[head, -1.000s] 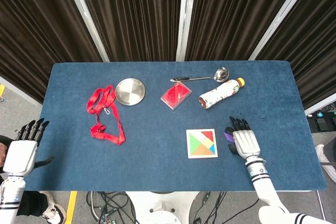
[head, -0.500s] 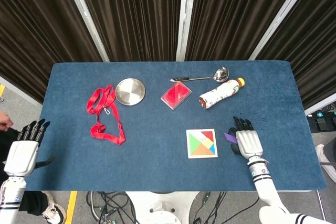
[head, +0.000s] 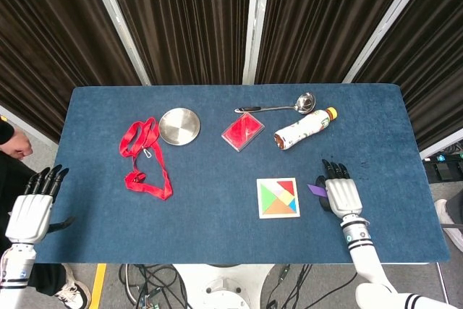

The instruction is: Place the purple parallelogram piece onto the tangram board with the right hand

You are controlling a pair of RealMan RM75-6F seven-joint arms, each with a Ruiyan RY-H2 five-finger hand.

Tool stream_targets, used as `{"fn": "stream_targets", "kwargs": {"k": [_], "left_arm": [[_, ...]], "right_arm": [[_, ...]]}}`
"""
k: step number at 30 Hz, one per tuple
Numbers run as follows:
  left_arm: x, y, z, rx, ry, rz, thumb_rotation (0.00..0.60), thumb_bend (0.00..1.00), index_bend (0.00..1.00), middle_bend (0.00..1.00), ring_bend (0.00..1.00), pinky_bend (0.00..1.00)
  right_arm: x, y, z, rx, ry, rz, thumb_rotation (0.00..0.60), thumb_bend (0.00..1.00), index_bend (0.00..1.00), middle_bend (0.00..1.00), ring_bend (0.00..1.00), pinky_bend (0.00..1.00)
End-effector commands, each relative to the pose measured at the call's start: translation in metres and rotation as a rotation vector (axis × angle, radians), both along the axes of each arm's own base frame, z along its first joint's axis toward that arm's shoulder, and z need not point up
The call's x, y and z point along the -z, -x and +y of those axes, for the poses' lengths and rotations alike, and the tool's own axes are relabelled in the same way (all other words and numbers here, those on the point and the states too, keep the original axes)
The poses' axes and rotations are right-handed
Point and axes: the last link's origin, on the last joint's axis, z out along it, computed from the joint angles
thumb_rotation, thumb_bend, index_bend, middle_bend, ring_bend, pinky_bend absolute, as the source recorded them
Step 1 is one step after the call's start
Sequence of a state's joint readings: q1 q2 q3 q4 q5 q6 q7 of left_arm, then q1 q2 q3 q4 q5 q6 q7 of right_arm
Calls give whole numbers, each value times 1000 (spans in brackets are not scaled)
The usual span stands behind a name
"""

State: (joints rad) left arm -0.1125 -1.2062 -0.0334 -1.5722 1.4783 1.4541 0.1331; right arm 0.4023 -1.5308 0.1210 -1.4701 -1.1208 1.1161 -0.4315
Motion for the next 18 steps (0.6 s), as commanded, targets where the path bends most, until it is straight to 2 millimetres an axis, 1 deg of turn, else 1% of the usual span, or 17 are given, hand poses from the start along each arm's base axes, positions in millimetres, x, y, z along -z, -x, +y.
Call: {"fn": "stream_targets", "kwargs": {"k": [1,7,14,18], "left_arm": [[0,0,0,-1,0,-1,600,61,78,47,0,117],[0,0,0,1,1,-2,600,60,79,47,0,117],[0,1,0,2,1,-7,600,60,79,47,0,118],[-1,2,0,-2,0,-10,600,61,79,47,0,118]], "right_arm": [[-1,0,0,-1,6,-4,600,312,488,0,0,0],[-4,-6,-3,-8,24,-27,600,317,494,0,0,0],[-5,-24,-8,-38,42,-58,600,330,509,0,0,0],[-1,-33,-9,-43,44,-87,600,338,513,0,0,0]]}}
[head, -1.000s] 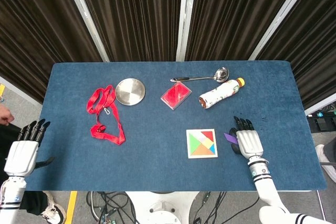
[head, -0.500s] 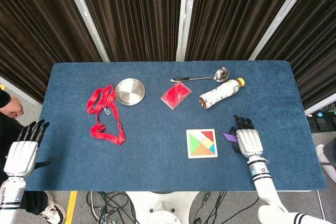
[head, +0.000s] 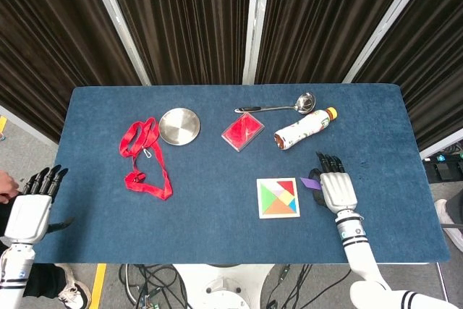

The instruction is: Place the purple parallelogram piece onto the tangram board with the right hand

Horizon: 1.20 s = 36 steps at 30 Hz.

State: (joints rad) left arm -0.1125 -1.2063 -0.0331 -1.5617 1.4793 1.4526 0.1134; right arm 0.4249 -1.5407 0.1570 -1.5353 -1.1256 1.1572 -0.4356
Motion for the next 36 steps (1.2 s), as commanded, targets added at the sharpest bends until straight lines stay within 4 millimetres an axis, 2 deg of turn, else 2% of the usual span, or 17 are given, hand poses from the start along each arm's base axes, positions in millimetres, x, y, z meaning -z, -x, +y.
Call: {"fn": "stream_targets", "kwargs": {"k": [1,11,18,25,36], "left_arm": [[0,1,0,-1,0,-2,600,60,79,47,0,118],[-2,3,0,-3,-1,-9,600,61,79,47,0,118],[-4,7,-1,-10,-2,-14,600,60,79,47,0,118],[-6,11,-2,-20,-5,-18,600,61,79,47,0,117],[-5,12,-3,-18,2,-13,600,61,79,47,0,118]], "right_arm": [[4,-7,-1,-8,-2,-18,600,338,514,0,0,0],[25,-40,1,-41,-15,-57,600,341,530,7,0,0],[42,-52,-5,-45,-39,-56,600,345,534,8,0,0],[54,-60,-8,-59,-68,-41,600,347,535,8,0,0],[57,-59,-15,-99,-105,-44,600,346,540,3,0,0]]}}
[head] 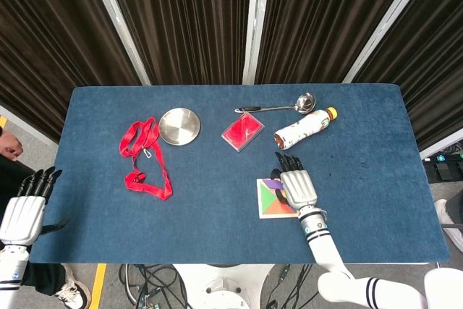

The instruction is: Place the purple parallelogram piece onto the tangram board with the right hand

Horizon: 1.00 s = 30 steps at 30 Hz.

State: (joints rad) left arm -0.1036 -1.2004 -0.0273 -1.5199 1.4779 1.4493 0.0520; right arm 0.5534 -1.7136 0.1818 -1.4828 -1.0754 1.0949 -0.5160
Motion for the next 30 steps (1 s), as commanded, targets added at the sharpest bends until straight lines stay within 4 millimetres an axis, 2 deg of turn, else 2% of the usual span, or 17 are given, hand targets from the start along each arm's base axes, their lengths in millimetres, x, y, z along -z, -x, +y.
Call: {"fn": "stream_targets", "kwargs": {"k": [1,30], "left_arm": [[0,0,0,0,0,1,600,61,79,47,0,118],[2,0,-1,-3,8,7,600,61,79,47,0,120]], "right_arm": [[0,2,-1,-3,-8,4,600,346,540,3,0,0],[3,3,-7,-24,-39,-2,600,341,504,6,0,0]]}}
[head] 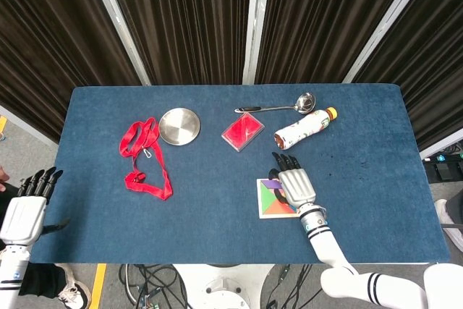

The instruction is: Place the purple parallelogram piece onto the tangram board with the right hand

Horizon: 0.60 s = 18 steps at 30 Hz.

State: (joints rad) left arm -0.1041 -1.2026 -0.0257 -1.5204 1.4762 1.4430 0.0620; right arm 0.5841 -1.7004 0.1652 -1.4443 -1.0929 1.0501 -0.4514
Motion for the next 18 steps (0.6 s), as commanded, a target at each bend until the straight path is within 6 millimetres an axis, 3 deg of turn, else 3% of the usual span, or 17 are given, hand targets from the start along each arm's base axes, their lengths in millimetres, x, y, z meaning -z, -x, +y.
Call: {"fn": "stream_targets", "kwargs": {"k": [1,18], "left_arm": [[0,0,0,0,2,0,600,61,79,47,0,120],[0,-2,1,3,3,1,600,60,79,47,0,120]], "right_arm": [[0,0,0,5,-5,2,600,341,494,6,0,0],[-7,-1,2,-3,-12,-5,600,288,305,0,0,0]]}}
